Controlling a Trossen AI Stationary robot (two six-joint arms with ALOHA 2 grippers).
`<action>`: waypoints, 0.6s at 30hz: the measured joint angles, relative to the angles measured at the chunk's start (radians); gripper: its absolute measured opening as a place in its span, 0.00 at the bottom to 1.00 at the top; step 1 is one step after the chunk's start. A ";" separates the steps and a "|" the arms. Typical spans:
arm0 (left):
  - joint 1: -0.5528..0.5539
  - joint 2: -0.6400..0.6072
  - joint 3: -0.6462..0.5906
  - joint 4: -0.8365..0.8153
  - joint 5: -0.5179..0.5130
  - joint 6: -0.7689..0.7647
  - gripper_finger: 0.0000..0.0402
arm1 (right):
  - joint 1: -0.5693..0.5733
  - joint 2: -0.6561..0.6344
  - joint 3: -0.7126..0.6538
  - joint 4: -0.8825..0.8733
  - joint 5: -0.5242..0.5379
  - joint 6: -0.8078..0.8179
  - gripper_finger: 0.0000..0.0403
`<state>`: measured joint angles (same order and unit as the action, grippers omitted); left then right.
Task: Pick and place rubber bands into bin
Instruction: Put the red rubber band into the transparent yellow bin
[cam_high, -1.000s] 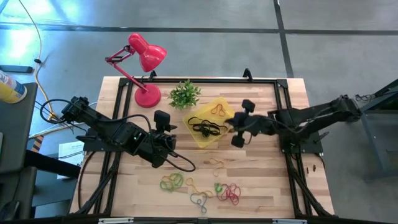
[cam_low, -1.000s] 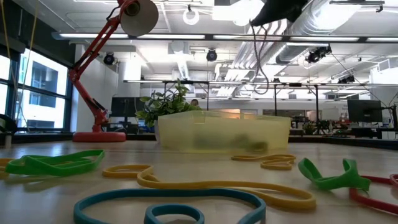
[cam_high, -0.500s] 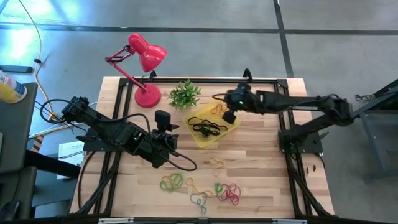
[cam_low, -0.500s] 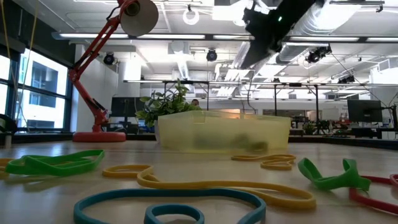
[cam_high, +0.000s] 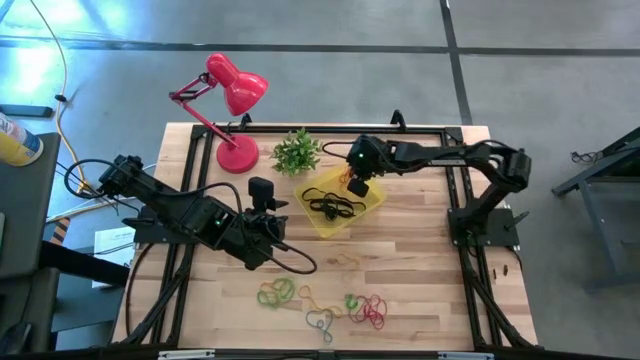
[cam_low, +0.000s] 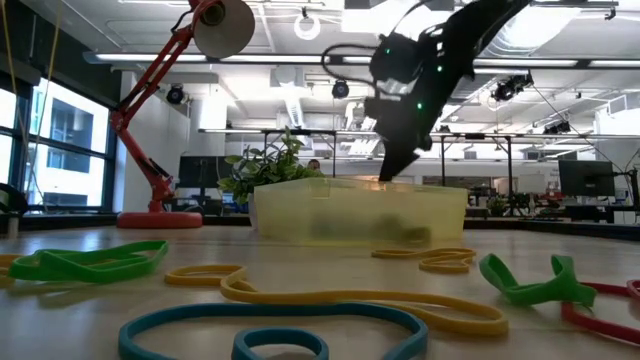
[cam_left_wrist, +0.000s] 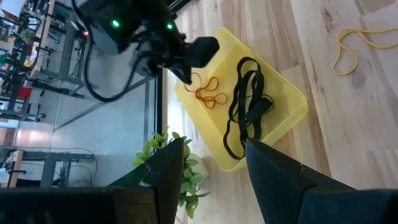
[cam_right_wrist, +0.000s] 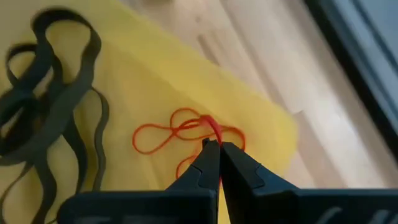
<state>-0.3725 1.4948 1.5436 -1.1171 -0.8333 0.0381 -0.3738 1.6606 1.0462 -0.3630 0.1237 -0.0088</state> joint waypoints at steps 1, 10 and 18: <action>0.000 0.000 0.000 0.000 0.000 -0.002 0.40 | -0.002 0.011 0.000 0.004 -0.014 0.000 0.00; 0.000 0.000 0.000 -0.008 -0.011 -0.009 0.40 | -0.008 0.035 0.000 0.010 -0.156 0.008 0.11; 0.000 0.000 0.000 -0.008 -0.023 0.000 0.40 | -0.006 0.006 0.000 -0.043 -0.240 0.021 0.37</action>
<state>-0.3725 1.4948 1.5436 -1.1248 -0.8566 0.0376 -0.3796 1.6663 1.0458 -0.4058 -0.1168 0.0124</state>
